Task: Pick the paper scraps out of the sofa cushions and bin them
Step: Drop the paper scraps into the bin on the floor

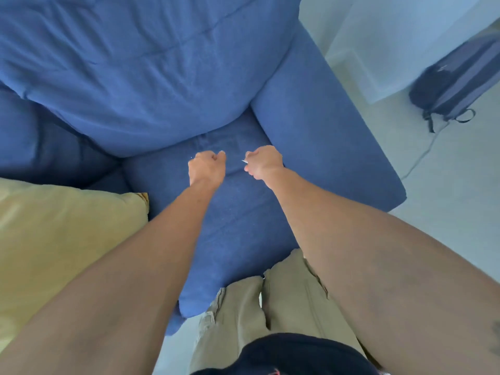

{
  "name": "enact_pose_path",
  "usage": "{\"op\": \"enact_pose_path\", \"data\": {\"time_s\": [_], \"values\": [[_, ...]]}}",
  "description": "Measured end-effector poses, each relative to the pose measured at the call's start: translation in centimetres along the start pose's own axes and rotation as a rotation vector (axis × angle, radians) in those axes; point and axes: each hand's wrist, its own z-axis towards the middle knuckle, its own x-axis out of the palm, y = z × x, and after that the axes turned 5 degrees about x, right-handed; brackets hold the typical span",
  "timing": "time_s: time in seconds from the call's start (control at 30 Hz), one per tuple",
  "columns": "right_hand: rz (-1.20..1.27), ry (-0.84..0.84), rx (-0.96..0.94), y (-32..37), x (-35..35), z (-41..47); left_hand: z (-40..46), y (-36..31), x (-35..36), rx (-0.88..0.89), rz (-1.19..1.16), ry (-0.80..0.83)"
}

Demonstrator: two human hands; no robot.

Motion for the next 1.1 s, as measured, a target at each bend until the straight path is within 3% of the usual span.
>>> {"op": "enact_pose_path", "data": {"time_s": [0.23,0.43,0.73,1.1], "values": [[0.289,-0.043,0.069,-1.9,-3.1,-7.9,-5.9,-2.8,-2.7,0.145,0.033,0.118],[0.511,-0.17,0.161,-6.1,-7.3,-13.6,-11.1,-7.2,-0.9,0.312,0.104,0.289],[0.83,-0.345,0.289,-16.7,-14.5,-20.2,-20.2,-12.5,8.0,0.51,0.216,0.545],[1.164,-0.537,0.417,-36.2,-19.7,-28.1,-36.5,-13.1,21.5,0.753,0.453,0.781]]}}
